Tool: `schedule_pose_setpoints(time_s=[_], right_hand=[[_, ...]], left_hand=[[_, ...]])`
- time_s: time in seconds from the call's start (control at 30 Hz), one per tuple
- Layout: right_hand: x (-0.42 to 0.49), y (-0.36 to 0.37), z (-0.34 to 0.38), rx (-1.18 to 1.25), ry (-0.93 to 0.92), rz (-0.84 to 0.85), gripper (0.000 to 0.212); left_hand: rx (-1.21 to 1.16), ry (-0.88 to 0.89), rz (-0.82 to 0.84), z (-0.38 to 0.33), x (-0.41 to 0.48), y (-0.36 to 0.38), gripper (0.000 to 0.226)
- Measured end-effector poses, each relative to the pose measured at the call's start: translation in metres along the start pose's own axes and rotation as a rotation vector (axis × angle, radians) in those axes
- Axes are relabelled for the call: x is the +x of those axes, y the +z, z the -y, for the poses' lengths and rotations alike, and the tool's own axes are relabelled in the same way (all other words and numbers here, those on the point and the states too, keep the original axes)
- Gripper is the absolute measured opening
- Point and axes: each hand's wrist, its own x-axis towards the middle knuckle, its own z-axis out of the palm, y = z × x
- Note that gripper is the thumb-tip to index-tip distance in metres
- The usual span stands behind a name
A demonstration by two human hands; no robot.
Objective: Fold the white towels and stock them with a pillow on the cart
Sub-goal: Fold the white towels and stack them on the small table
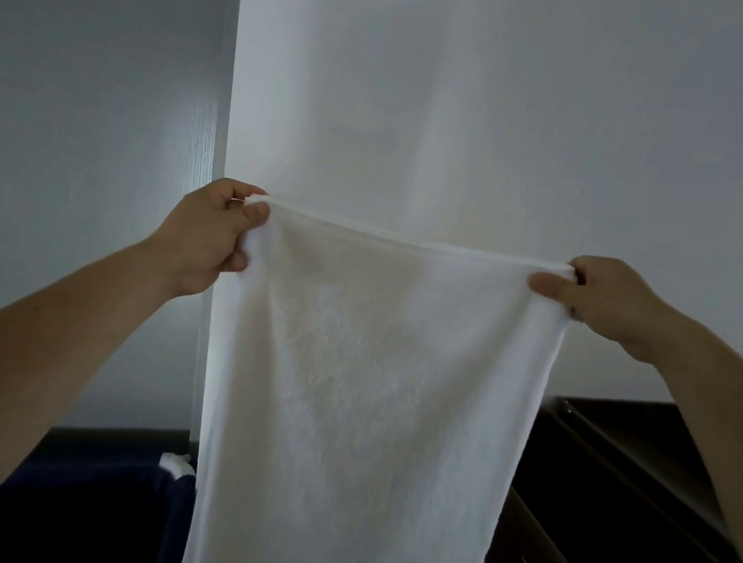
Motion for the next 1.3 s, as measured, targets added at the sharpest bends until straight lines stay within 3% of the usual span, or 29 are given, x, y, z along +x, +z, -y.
schedule_pose_setpoints(time_s=[0.23, 0.37, 0.43, 0.5, 0.63, 0.73, 0.8, 0.97, 1.13, 1.3], right_hand=[[-0.007, 0.024, -0.003, 0.475, 0.233, 0.152, 0.027], [-0.014, 0.038, 0.007, 0.672, 0.045, -0.117, 0.019], [-0.019, 0.048, 0.011, 0.655, -0.058, -0.236, 0.018], [-0.025, 0.054, 0.013, 0.595, -0.099, -0.216, 0.018], [-0.031, 0.046, 0.015, 0.622, -0.129, -0.356, 0.018], [-0.036, 0.05, 0.007, 0.563, -0.094, -0.296, 0.017], [-0.037, 0.05, 0.006, 0.603, -0.117, -0.36, 0.018], [-0.038, 0.05, 0.007, 0.605, -0.095, -0.267, 0.016], [-0.032, 0.057, 0.003, 0.603, -0.06, -0.212, 0.017], [-0.016, 0.072, -0.01, 0.613, -0.039, -0.204, 0.016]], left_hand=[[-0.111, -0.143, -0.071, 0.006, -0.013, 0.006, 0.009], [-0.21, -0.011, -0.197, 0.012, -0.015, 0.013, 0.011], [-0.143, 0.078, -0.264, 0.015, -0.014, 0.014, 0.01], [-0.091, 0.066, -0.321, 0.024, -0.015, 0.011, 0.011], [-0.058, 0.199, -0.228, 0.036, -0.024, 0.005, 0.008], [-0.011, 0.2, -0.241, 0.038, -0.024, 0.003, 0.008], [0.002, 0.221, -0.208, 0.041, -0.022, 0.005, 0.01], [0.053, 0.074, -0.258, 0.055, -0.015, 0.007, 0.014], [0.046, 0.039, -0.272, 0.072, -0.01, 0.001, 0.009], [0.063, -0.037, -0.21, 0.086, -0.006, 0.005, 0.009]])
